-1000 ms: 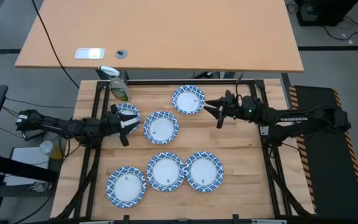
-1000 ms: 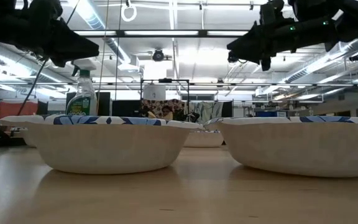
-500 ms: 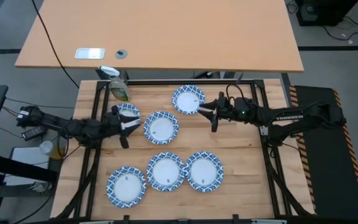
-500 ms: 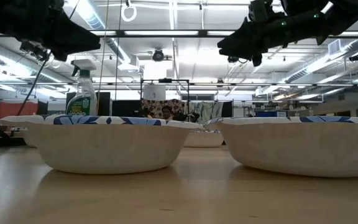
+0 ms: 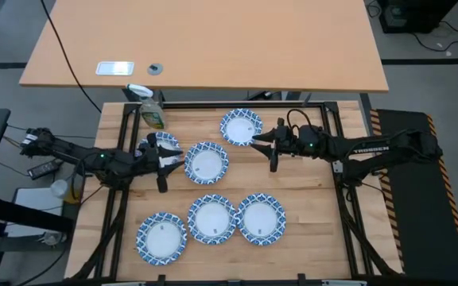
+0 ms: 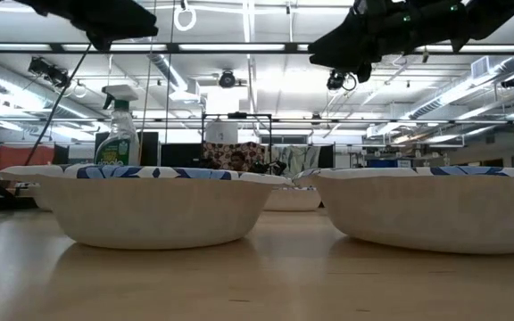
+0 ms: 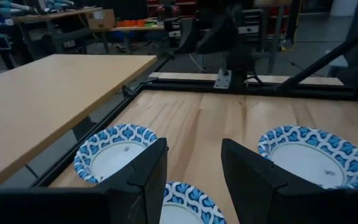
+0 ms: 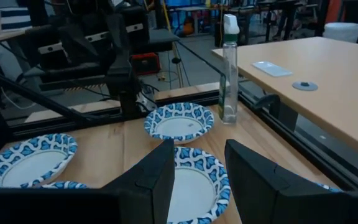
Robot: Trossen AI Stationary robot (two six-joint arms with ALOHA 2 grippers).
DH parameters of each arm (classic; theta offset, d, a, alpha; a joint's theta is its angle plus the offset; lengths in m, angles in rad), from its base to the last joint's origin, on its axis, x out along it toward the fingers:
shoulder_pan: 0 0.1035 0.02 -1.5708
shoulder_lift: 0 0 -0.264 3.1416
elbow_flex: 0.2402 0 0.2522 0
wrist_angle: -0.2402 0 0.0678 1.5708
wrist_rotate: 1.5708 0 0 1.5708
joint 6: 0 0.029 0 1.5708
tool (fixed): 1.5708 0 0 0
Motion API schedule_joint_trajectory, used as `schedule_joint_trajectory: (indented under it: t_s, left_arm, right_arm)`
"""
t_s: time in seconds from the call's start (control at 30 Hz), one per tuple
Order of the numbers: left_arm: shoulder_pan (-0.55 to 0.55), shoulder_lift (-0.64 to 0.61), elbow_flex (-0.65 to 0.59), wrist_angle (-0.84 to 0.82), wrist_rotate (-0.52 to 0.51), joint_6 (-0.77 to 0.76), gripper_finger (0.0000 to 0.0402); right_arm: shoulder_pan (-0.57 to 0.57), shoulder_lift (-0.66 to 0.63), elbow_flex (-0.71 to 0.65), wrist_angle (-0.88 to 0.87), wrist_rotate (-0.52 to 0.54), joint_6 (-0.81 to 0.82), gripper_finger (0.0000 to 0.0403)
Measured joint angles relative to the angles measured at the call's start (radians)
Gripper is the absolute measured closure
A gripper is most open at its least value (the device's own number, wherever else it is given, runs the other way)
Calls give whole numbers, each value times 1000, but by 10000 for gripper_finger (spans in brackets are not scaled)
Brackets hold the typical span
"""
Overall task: Nest bowls inside each other
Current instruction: Stack the white bowl on top of the white bowl
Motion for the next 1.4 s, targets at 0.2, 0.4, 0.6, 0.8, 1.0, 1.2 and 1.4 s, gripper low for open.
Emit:
schedule_joint_trajectory:
  t_s: [0.2, 0.4, 0.6, 0.8, 1.0, 1.2, 1.4]
  left_arm:
    - [-24, 3, 8, 21, 0, -9, 246]
    - [-88, 17, 8, -14, 0, -35, 246]
    - [-178, 71, 8, -85, 0, -145, 246]
    - [-213, 155, 8, -140, 0, -243, 246]
    - [-219, 201, 8, -176, 0, -264, 246]
    - [-209, 205, 8, -175, -3, -257, 246]
    - [-158, 206, 8, -174, -23, -254, 246]
  right_arm:
    - [16, -1, 0, 0, 1, 7, 253]
    - [51, -1, 0, 0, 0, 37, 253]
    - [104, -1, 1, -58, 1, 61, 253]
    - [150, 2, 1, -256, 26, 167, 253]
    - [204, 2, 1, -478, -17, 217, 251]
    - [213, 35, 1, -642, -95, 301, 210]
    - [212, 189, 29, -569, -76, 240, 132]
